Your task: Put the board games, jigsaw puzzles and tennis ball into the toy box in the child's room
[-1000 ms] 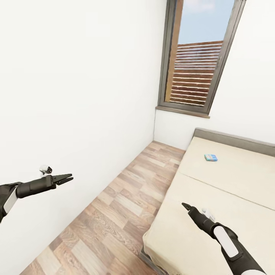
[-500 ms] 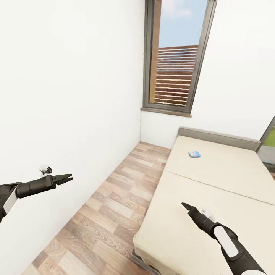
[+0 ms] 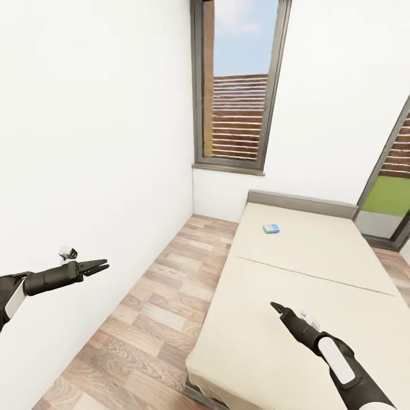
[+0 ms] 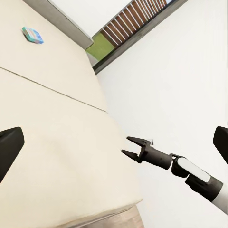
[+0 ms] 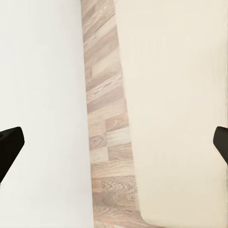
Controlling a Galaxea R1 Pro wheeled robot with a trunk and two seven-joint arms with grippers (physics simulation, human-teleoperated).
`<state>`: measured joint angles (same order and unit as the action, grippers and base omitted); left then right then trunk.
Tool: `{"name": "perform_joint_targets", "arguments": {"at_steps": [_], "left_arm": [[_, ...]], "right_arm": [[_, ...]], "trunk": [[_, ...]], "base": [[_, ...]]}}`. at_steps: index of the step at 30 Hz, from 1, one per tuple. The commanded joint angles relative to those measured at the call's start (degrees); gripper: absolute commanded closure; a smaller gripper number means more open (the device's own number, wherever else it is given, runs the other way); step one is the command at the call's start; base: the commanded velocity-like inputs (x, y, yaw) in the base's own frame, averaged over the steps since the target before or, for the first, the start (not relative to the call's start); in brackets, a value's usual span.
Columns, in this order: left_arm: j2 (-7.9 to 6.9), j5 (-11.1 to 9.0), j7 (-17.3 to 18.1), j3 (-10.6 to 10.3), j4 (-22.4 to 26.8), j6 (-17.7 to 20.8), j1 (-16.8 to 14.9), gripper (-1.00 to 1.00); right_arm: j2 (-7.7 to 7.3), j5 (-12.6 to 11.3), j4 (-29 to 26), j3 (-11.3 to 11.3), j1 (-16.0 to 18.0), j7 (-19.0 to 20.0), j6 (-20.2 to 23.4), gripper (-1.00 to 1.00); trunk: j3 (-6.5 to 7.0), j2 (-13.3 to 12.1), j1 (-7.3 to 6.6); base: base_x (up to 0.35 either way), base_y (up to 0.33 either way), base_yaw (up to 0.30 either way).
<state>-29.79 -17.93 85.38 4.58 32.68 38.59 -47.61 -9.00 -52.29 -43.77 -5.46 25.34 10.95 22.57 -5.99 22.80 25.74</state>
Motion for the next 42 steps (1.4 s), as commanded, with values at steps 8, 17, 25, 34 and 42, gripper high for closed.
{"name": "perform_joint_targets", "arguments": {"at_steps": [8, 17, 25, 34, 42], "left_arm": [[-0.05, -0.1, 0.2, 0.0, 0.0, 0.6, 0.0, -1.00], [-0.06, -0.1, 0.2, 0.0, 0.0, 0.6, 0.0, -1.00], [-0.02, -0.1, 0.2, 0.0, -0.1, 0.6, 0.0, -1.00], [-0.01, -0.1, 0.2, 0.0, -0.2, 0.6, 0.0, -1.00], [-0.02, -0.1, 0.1, 0.0, -0.2, 0.6, 0.0, -1.00]], "right_arm": [[0.02, -0.2, 0.0, -0.2, 0.1, 0.1, 0.4, -1.00], [0.02, -0.2, 0.0, -0.2, 0.1, 0.1, 0.4, -1.00], [-0.01, -0.2, 0.0, -0.2, 0.1, 0.1, 0.4, -1.00], [0.03, -0.3, 0.0, -0.2, 0.1, 0.1, 0.4, -1.00], [0.03, -0.3, 0.0, -0.2, 0.1, 0.1, 0.4, -1.00]], "trunk": [[0.49, 0.1, 0.04], [1.20, 0.1, 0.04], [1.86, 0.1, 0.04], [2.62, 0.1, 0.04], [3.30, 0.1, 0.04]], "base": [[0.000, 0.000, -0.191], [0.000, 0.000, -0.183], [0.013, 0.007, -0.149], [0.099, 0.067, -0.128], [0.036, 0.013, -0.123]]}}
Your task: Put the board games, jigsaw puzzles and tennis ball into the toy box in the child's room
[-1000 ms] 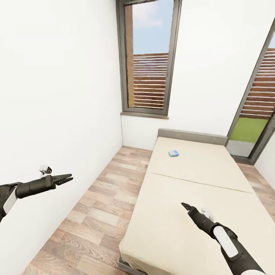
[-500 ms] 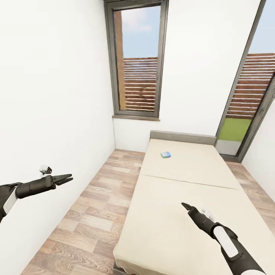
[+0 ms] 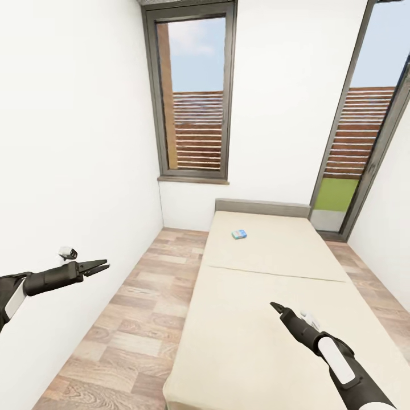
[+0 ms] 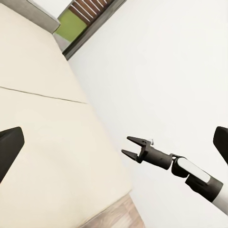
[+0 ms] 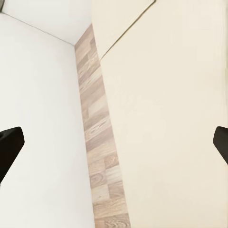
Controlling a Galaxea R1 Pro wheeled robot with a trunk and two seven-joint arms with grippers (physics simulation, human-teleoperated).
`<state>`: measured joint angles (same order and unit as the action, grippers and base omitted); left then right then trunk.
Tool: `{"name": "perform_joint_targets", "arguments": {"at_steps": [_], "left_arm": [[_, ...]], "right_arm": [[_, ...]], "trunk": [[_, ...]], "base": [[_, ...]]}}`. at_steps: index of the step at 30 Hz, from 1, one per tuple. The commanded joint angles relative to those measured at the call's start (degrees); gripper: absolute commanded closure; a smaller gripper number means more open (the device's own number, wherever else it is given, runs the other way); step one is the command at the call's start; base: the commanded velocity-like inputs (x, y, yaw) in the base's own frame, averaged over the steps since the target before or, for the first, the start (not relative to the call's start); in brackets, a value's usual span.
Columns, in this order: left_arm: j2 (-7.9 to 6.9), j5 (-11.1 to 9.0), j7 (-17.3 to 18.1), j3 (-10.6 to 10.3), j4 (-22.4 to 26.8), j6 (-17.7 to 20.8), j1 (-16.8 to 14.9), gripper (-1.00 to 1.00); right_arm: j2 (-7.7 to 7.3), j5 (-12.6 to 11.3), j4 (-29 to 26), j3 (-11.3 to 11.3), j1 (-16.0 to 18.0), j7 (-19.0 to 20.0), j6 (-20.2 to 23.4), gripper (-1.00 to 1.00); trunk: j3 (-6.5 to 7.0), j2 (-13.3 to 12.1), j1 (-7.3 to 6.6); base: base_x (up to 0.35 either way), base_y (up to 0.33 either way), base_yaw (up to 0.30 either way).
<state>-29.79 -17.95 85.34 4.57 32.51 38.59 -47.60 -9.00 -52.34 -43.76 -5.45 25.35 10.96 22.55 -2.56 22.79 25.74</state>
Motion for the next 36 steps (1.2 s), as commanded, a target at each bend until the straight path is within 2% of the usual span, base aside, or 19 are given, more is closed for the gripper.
{"name": "perform_joint_targets", "arguments": {"at_steps": [1, 13, 28, 36], "left_arm": [[-0.03, -0.1, 0.2, 0.0, 0.0, 0.6, 0.0, -1.00], [-0.07, 0.0, 0.3, 0.0, -0.1, 0.6, 0.0, -1.00], [-0.09, -0.1, 0.2, 0.0, -0.1, 0.6, 0.0, -1.00], [-0.10, -0.1, 0.3, 0.0, -0.1, 0.6, 0.0, -1.00]], "right_arm": [[0.02, -0.2, 0.0, -0.2, 0.1, 0.1, 0.4, -1.00], [0.06, -0.2, 0.0, -0.3, 0.1, 0.0, 0.3, -1.00], [0.00, -0.3, 0.1, -0.3, 0.1, 0.0, 0.3, -1.00], [0.01, -0.3, 0.1, -0.3, 0.1, -0.1, 0.3, -1.00]], "trunk": [[-0.05, 0.1, 0.04], [0.42, 0.1, 0.04], [-0.22, 0.1, 0.04], [-0.71, 0.1, 0.04]], "base": [[0.006, 0.025, -0.123], [0.081, 0.190, -0.087], [0.212, 0.223, -0.004], [0.161, 0.062, 0.000]]}}
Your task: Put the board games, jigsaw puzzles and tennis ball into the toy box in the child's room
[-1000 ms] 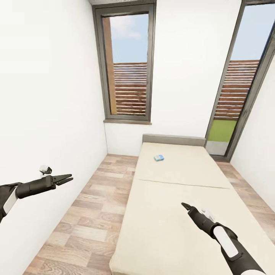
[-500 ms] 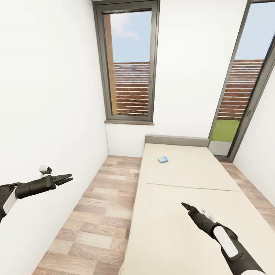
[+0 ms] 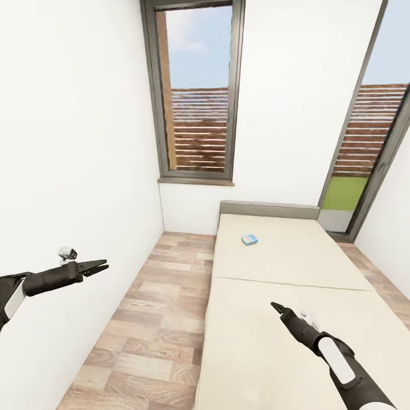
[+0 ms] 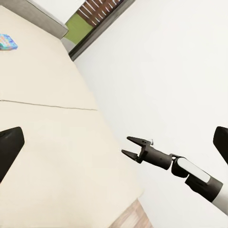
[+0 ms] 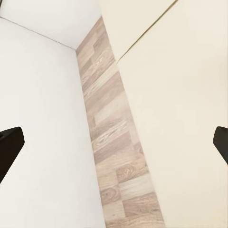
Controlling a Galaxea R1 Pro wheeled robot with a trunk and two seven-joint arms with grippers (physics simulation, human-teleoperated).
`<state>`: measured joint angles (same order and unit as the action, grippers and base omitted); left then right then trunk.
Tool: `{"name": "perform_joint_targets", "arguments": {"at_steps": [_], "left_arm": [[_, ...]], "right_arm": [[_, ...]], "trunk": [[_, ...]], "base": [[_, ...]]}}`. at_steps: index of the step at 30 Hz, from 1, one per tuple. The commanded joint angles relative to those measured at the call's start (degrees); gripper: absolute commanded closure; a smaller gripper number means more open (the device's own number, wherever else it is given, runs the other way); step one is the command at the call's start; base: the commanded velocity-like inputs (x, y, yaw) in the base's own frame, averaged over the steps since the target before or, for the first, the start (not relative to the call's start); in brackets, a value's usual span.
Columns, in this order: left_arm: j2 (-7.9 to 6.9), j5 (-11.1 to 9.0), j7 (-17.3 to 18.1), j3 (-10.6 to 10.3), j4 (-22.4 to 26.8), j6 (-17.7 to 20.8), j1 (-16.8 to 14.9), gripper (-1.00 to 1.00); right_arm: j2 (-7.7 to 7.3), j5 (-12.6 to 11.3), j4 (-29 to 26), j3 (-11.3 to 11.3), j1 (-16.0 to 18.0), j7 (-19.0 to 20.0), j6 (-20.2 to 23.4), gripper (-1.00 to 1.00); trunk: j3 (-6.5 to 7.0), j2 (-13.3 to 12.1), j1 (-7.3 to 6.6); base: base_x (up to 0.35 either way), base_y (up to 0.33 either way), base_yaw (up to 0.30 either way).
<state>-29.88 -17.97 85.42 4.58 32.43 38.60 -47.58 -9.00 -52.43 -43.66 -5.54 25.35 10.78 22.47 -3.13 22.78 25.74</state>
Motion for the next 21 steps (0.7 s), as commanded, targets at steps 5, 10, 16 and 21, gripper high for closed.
{"name": "perform_joint_targets", "arguments": {"at_steps": [5, 10, 16, 21], "left_arm": [[0.00, 0.0, 0.2, 0.0, 0.0, 0.6, -0.1, -1.00], [-0.04, 0.0, 0.3, 0.0, 0.0, 0.6, -0.1, -1.00], [-0.02, 0.0, 0.2, 0.0, 0.0, 0.6, -0.1, -1.00], [-0.04, 0.0, 0.3, 0.0, 0.0, 0.6, -0.1, -1.00]], "right_arm": [[-0.03, -0.3, 0.0, -0.2, 0.0, 0.2, 0.4, -1.00], [0.03, -0.3, 0.0, -0.3, 0.0, 0.1, 0.4, -1.00], [0.11, -0.3, 0.0, -0.3, 0.0, -0.2, 0.3, -1.00], [0.12, -0.3, 1.2, -0.4, 0.0, -0.4, 0.2, -1.00]], "trunk": [[-0.43, 0.1, 0.04], [-0.59, 0.1, 0.04], [-0.62, 0.1, 0.04], [-0.77, 0.1, 0.04]], "base": [[0.029, 0.006, 0.000], [0.007, 0.001, 0.000], [0.001, 0.000, 0.000], [0.000, 0.000, -0.047]]}}
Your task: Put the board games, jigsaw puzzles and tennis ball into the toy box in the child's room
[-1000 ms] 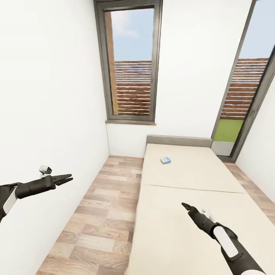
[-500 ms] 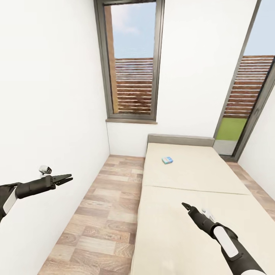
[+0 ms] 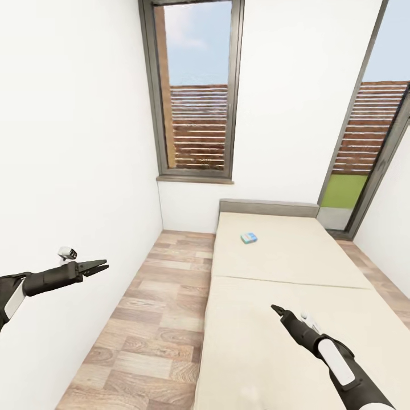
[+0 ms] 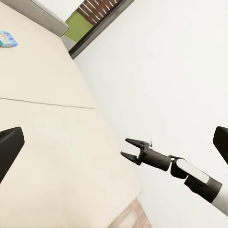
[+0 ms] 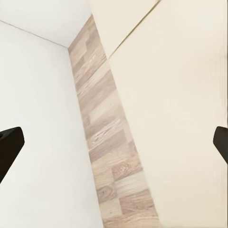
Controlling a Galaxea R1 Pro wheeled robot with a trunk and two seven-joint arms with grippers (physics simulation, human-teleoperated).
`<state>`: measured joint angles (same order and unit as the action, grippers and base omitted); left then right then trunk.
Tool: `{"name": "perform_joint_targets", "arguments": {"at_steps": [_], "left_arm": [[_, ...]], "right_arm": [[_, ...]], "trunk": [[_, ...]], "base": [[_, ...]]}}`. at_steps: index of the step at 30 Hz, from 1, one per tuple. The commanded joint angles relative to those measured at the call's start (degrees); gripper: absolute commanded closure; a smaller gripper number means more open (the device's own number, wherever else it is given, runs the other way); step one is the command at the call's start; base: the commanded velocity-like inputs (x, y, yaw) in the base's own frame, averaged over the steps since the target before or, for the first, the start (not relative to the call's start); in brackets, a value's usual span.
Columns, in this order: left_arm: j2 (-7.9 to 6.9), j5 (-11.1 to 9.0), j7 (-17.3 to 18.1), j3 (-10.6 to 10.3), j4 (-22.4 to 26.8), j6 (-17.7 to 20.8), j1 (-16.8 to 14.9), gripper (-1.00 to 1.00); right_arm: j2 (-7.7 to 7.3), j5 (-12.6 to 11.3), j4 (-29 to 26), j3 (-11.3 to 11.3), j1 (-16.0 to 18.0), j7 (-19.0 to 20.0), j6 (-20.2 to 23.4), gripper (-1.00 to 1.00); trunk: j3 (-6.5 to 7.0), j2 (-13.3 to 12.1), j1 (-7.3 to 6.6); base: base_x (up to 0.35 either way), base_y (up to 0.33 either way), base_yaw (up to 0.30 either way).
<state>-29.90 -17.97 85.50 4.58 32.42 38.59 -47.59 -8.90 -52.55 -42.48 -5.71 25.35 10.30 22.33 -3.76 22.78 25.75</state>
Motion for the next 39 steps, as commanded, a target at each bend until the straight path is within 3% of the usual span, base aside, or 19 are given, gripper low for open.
{"name": "perform_joint_targets", "arguments": {"at_steps": [1, 13, 23, 39], "left_arm": [[-0.03, 0.0, 0.2, 0.0, 0.0, 0.6, 0.0, -1.00], [0.04, 0.0, 0.1, 0.0, 0.0, 0.6, 0.0, -1.00], [0.04, 0.0, 0.1, 0.0, 0.0, 0.6, 0.0, -1.00], [0.01, 0.0, 0.1, 0.0, 0.0, 0.6, 0.0, -1.00]], "right_arm": [[0.00, -0.2, 0.4, -0.2, 0.1, 0.1, 0.4, -1.00], [-1.64, -0.6, 4.2, -0.6, 0.2, 0.2, -3.6, -1.00], [-1.76, -0.6, 4.3, -0.6, 0.2, 0.3, -3.8, -1.00], [-1.70, -0.6, 4.3, -0.6, 0.2, 0.4, -3.9, -1.00]], "trunk": [[-0.18, 0.1, 0.04], [-0.83, 0.1, 0.04], [-1.12, 0.1, 0.04], [-1.15, 0.1, 0.04]], "base": [[0.000, 0.000, -0.109], [0.000, 0.033, -0.199], [0.017, 0.198, -0.259], [0.002, 0.014, -0.277]]}}
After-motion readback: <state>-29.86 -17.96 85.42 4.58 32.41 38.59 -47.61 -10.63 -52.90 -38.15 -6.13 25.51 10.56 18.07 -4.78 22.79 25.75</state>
